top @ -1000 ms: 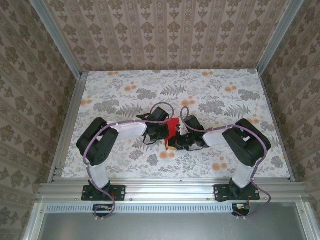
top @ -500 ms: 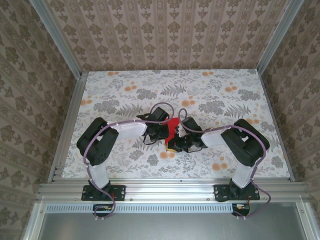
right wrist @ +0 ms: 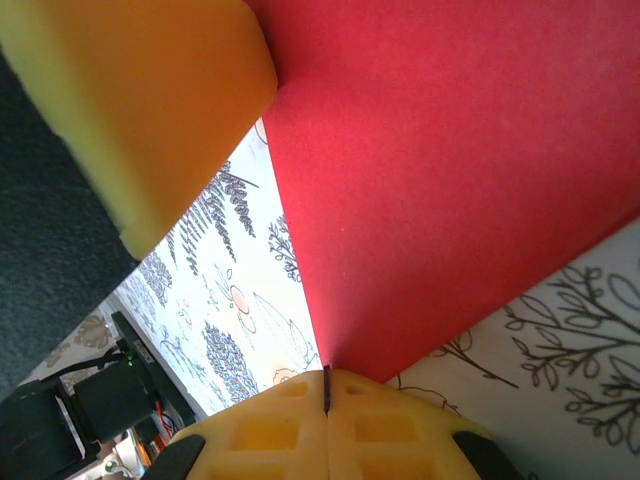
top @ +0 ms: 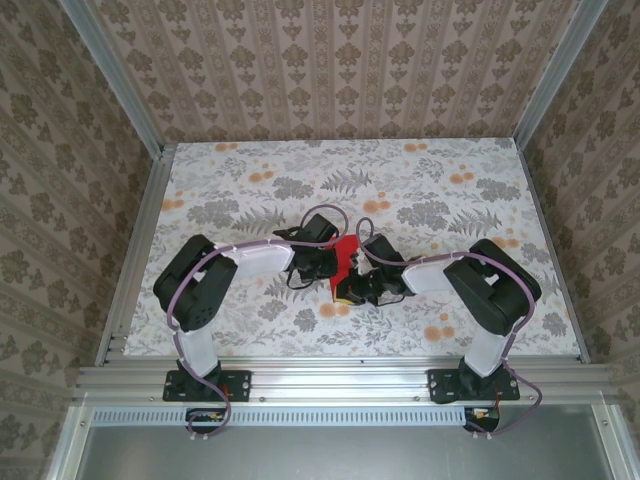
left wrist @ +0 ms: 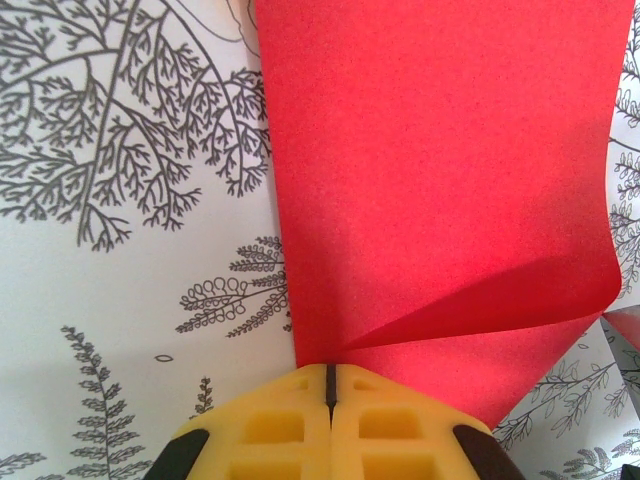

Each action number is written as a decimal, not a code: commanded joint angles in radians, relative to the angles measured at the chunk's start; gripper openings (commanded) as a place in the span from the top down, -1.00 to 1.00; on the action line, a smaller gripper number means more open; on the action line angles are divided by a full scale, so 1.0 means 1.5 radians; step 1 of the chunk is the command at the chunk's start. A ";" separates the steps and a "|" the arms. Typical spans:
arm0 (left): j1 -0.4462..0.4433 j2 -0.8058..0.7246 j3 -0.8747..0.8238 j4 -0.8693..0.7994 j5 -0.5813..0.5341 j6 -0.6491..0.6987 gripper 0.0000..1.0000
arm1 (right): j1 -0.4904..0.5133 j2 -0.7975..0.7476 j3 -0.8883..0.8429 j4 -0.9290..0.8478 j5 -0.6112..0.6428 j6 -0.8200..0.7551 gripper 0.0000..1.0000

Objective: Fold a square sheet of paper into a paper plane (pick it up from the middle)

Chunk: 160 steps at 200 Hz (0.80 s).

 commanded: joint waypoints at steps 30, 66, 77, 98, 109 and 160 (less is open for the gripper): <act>-0.004 0.034 -0.016 -0.053 -0.018 -0.012 0.99 | 0.002 -0.060 -0.004 -0.056 0.072 0.001 0.86; -0.005 0.035 -0.014 -0.048 -0.015 -0.008 0.99 | -0.043 -0.119 0.004 -0.064 0.088 -0.026 0.84; -0.005 0.036 -0.013 -0.048 -0.014 -0.007 0.99 | -0.054 -0.106 0.012 -0.068 0.084 -0.031 0.84; -0.004 0.037 -0.010 -0.050 -0.013 -0.004 0.99 | -0.058 -0.071 0.028 -0.061 0.073 -0.033 0.85; -0.005 0.037 -0.009 -0.051 -0.013 -0.004 0.99 | -0.059 -0.053 0.035 -0.052 0.062 -0.030 0.85; -0.005 0.035 -0.006 -0.052 -0.010 0.000 0.99 | -0.059 -0.001 0.052 -0.060 0.070 -0.035 0.85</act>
